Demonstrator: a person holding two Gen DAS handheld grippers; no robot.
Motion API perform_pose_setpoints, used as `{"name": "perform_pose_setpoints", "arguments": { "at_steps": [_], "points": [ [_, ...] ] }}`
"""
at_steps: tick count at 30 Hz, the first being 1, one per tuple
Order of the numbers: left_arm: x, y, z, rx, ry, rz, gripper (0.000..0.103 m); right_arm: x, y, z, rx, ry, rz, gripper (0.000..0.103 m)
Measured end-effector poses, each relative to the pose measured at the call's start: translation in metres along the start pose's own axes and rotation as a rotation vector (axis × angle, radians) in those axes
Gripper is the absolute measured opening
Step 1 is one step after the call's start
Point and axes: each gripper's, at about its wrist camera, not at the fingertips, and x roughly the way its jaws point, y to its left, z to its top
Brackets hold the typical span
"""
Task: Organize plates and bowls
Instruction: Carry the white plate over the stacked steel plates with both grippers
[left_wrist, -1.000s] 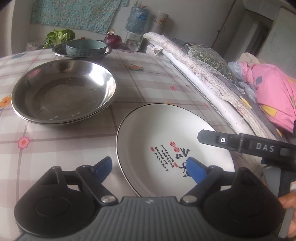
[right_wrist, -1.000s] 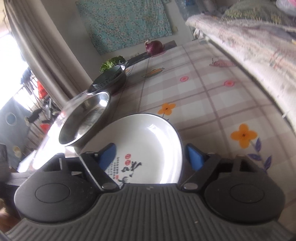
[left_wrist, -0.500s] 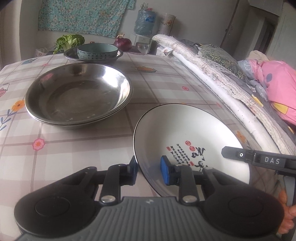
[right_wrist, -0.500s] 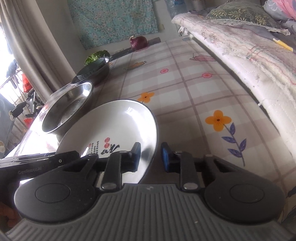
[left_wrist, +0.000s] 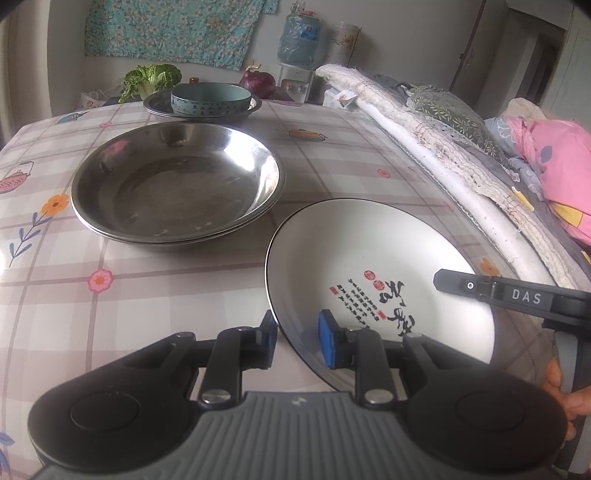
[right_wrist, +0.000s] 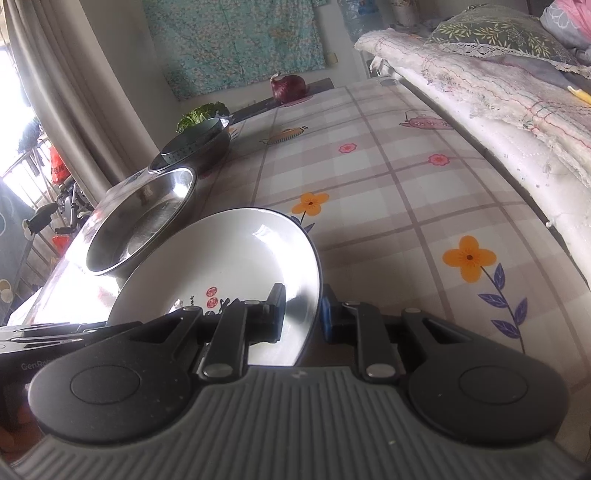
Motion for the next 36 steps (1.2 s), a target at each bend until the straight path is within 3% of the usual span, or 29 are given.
{"name": "perform_pose_setpoints", "arguments": {
  "at_steps": [14, 36],
  "points": [
    [0.008, -0.014, 0.001, 0.052, -0.008, 0.021, 0.046, 0.0, 0.004, -0.005, -0.053, -0.01, -0.006, 0.022],
    [0.004, -0.025, 0.004, 0.049, -0.023, 0.029, 0.046, -0.007, 0.008, 0.0, -0.058, -0.025, -0.051, 0.025]
  ]
}}
